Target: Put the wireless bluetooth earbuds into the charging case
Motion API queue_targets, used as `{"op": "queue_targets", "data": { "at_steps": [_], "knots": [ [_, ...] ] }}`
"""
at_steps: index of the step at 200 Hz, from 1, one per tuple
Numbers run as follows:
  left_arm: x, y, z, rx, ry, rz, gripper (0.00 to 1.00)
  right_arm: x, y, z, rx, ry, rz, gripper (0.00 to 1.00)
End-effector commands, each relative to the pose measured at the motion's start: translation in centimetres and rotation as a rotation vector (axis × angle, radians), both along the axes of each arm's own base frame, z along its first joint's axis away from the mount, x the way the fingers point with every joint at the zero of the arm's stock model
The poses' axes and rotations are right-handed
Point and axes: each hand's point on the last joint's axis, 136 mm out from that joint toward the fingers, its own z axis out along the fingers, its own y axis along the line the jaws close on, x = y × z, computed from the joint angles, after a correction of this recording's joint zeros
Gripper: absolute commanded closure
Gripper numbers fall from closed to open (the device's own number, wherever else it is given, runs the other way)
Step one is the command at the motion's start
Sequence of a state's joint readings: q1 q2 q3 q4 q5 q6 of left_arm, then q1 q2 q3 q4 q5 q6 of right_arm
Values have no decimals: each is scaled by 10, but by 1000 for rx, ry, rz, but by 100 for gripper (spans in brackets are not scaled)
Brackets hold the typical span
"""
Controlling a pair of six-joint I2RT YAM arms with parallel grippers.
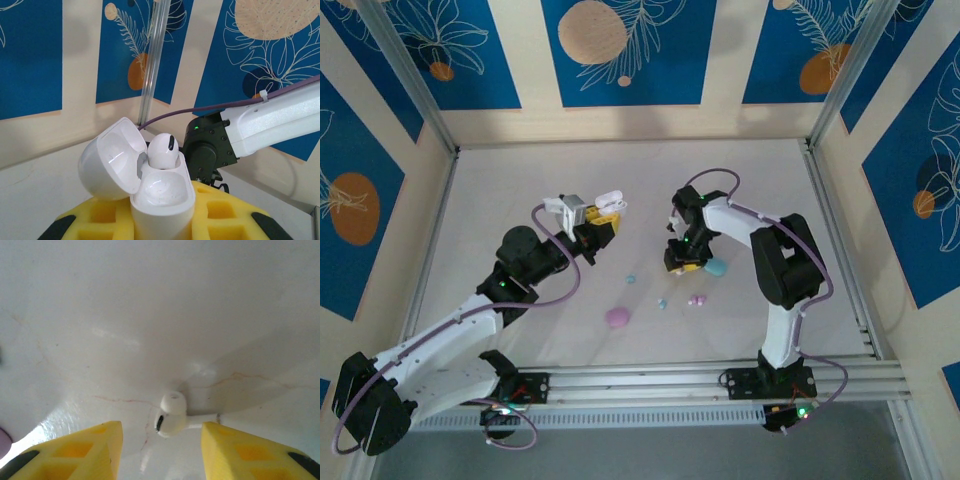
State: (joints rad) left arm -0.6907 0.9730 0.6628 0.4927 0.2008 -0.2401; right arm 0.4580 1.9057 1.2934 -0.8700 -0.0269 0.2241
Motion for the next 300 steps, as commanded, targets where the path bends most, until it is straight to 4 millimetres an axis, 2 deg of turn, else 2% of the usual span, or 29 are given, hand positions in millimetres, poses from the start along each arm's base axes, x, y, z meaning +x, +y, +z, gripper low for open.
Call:
{"op": "queue_targets", "data": {
  "at_steps": [1, 27, 47, 79, 109, 150, 256, 287, 300],
  "knots": [
    [-7, -1, 22, -58, -38, -25, 86, -18, 0, 7, -5, 35, 28, 54],
    [-7, -1, 21, -59, -35, -24, 86, -13, 2, 20, 0, -26, 36, 54],
    [-8, -1, 22, -59, -37, -27, 86, 0, 1, 29, 10, -92, 29, 53],
    [-8, 0, 22, -63, -38, -27, 86, 18, -4, 24, 33, -106, -9, 49],
    [-8, -1, 23, -66, -33, -30, 86, 24, -1, 11, 52, -80, -12, 48],
    [-8, 0, 23, -69, -34, -28, 86, 17, 5, -4, 83, -18, -22, 49],
    [-8, 0, 22, -67, -34, -26, 86, -23, 8, -2, 76, 55, -15, 52],
    [-9, 0, 22, -68, -32, -30, 86, -27, 11, 2, 41, 46, -11, 52],
    [-9, 0, 23, -70, -34, -31, 86, -24, 7, 3, -10, 21, -15, 52]
  ]
}}
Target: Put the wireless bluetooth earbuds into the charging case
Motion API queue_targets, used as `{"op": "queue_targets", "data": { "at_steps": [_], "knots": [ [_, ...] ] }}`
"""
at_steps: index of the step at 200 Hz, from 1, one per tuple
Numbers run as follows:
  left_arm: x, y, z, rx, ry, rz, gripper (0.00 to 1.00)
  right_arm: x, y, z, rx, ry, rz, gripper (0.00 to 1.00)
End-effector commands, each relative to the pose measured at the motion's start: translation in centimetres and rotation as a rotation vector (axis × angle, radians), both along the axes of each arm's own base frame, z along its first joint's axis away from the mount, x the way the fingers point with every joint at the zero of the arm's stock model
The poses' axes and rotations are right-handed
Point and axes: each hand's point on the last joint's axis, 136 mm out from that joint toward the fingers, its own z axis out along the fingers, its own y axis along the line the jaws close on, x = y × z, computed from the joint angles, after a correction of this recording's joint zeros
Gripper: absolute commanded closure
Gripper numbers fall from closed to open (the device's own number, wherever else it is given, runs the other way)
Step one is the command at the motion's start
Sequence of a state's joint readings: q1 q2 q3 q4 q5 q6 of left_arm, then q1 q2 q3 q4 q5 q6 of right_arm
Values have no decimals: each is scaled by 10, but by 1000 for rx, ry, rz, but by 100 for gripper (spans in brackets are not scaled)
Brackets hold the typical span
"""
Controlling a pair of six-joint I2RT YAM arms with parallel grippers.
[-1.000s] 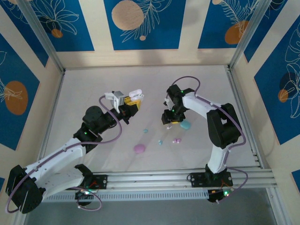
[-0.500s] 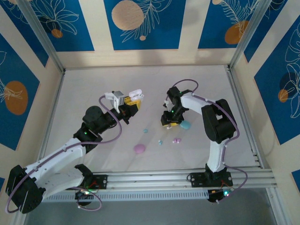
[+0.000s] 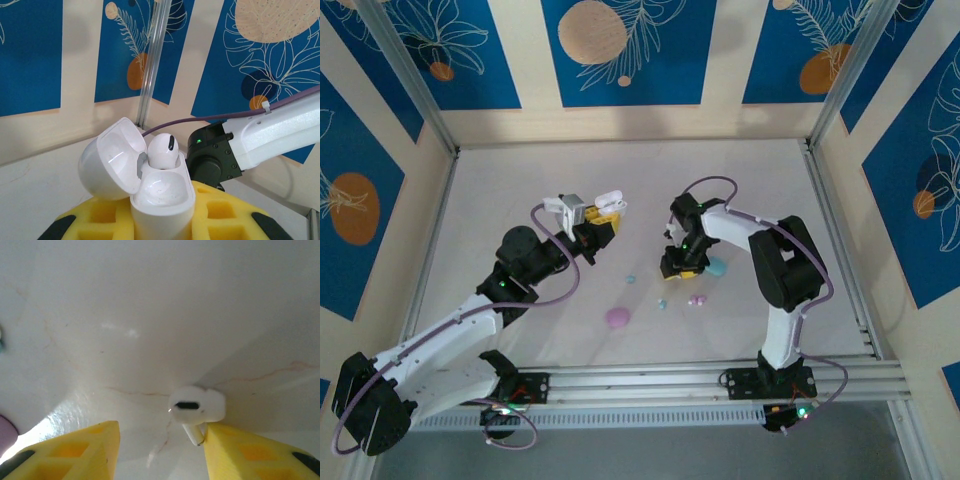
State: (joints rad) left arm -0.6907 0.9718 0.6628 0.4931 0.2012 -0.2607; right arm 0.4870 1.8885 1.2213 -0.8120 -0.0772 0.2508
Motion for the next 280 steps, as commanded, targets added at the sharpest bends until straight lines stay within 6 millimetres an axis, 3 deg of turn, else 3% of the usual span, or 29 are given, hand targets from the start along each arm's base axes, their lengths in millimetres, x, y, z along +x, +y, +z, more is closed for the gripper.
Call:
{"op": "queue_targets", "data": {
  "at_steps": [1, 37, 112, 175, 280],
  "knots": [
    [-10, 0, 22, -56, -49, -29, 86, -6, -5, 11, -57, -9, -17, 52],
    [-11, 1, 21, -55, -45, -30, 86, 10, -20, 19, -171, -68, -73, 51],
    [-11, 2, 21, -52, -55, -24, 86, 25, -9, 8, -173, -31, -189, 52],
    [-12, 6, 18, -52, -58, -11, 86, 26, -11, -8, -220, -16, -160, 57],
    [-10, 4, 16, -53, -54, -10, 85, 29, -8, -16, -260, -26, -95, 69]
  ]
}}
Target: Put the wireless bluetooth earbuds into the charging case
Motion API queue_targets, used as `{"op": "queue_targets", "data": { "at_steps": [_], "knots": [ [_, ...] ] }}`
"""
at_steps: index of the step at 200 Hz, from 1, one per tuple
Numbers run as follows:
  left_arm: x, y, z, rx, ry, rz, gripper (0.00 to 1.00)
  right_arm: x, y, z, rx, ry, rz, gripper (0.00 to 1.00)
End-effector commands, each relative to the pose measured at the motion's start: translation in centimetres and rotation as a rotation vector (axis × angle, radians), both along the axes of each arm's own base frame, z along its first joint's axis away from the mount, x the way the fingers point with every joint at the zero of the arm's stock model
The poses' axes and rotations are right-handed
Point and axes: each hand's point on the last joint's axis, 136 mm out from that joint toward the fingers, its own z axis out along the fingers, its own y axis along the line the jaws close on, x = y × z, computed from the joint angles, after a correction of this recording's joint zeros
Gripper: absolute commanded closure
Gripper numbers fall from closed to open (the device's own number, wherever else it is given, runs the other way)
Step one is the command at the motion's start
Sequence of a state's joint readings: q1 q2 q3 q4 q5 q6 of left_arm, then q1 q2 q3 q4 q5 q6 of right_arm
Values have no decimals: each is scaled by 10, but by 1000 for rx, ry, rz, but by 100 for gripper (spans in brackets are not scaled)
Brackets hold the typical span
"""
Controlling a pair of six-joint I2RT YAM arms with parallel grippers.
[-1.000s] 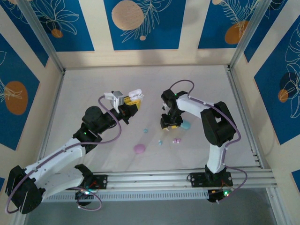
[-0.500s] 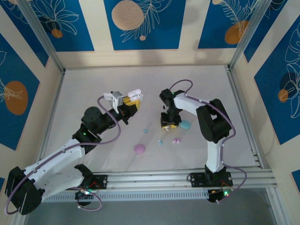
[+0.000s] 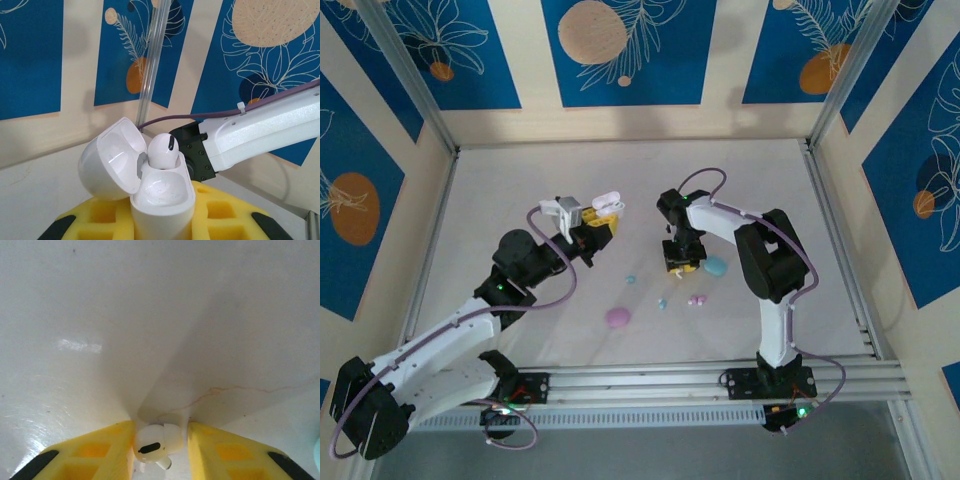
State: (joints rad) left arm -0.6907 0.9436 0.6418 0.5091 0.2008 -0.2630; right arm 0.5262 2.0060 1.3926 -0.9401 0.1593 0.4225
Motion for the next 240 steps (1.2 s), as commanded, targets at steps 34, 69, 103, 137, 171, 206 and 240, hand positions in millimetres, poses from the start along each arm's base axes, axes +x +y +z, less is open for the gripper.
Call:
{"op": "queue_targets", "data": {
  "at_steps": [34, 69, 103, 137, 171, 206, 240],
  "knots": [
    [-4, -1, 11, -35, -33, -11, 85, 6, 8, -5, 6, -10, 42, 72],
    [-3, -2, 11, -32, -29, -12, 85, 10, 10, 21, 45, -66, 31, 73],
    [1, -9, 7, -33, -26, -27, 86, 24, 13, 90, 171, -244, -21, 73],
    [14, -19, 1, -27, -10, -18, 88, 31, 23, 192, 394, -488, -64, 73],
    [25, -35, -1, -37, -46, 10, 89, 20, 30, 284, 634, -695, -122, 72],
    [26, -60, -2, -33, -121, 15, 89, 1, 42, 339, 801, -796, -113, 71],
    [22, -77, 0, -40, -206, 37, 89, -12, 58, 353, 875, -811, -99, 71]
  ]
}}
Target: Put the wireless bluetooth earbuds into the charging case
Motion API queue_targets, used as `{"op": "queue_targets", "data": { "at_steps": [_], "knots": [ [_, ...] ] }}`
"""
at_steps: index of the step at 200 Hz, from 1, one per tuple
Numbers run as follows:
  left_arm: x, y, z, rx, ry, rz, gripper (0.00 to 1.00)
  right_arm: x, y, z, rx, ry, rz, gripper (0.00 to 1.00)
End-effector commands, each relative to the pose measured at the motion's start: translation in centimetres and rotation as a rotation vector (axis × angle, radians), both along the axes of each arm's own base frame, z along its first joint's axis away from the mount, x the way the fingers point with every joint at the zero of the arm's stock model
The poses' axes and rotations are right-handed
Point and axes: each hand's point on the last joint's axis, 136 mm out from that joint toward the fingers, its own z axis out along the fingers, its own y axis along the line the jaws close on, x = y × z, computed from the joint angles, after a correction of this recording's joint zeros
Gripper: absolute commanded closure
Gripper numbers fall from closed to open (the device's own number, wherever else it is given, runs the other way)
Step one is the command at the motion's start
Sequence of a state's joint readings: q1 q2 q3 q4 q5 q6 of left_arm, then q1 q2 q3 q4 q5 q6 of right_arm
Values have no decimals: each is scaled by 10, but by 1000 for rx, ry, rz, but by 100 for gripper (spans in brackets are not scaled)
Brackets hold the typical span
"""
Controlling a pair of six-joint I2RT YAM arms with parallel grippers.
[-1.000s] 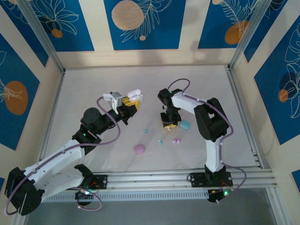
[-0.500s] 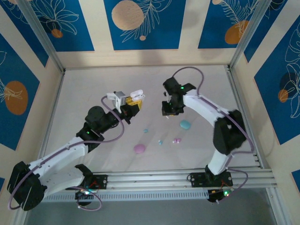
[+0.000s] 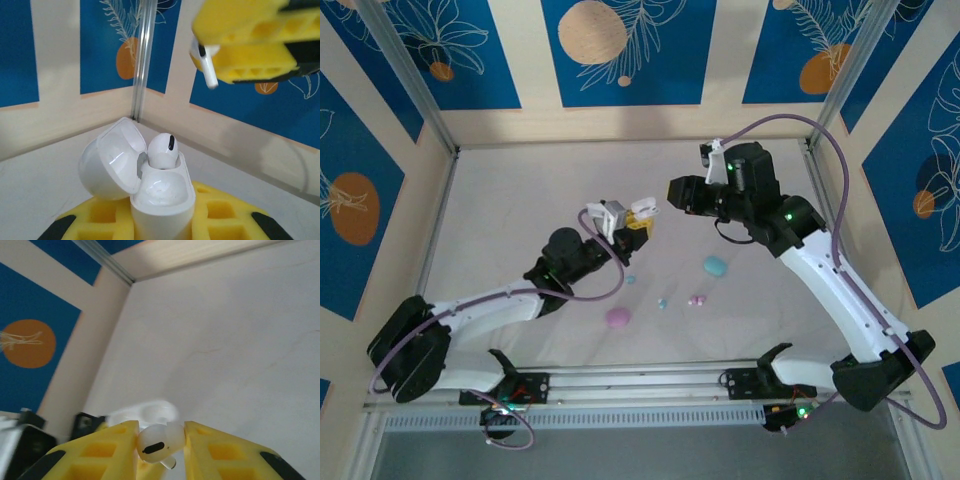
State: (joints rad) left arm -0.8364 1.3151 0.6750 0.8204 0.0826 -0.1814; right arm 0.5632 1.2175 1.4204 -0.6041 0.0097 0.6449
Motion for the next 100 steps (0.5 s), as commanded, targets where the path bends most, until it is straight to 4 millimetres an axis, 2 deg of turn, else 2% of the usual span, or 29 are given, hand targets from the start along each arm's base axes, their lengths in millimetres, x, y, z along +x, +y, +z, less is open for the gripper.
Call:
{"op": "queue_targets", "data": {
  "at_steps": [1, 37, 100],
  "knots": [
    [-1, -3, 48, -100, -172, 51, 89, -8, 16, 12, 82, -5, 29, 71],
    [-7, -12, 51, -104, -235, 52, 89, -12, 27, 9, 75, -13, 43, 71],
    [-5, -9, 56, -121, -230, 82, 88, -18, 33, -2, 0, -6, 55, 71]
  ]
}}
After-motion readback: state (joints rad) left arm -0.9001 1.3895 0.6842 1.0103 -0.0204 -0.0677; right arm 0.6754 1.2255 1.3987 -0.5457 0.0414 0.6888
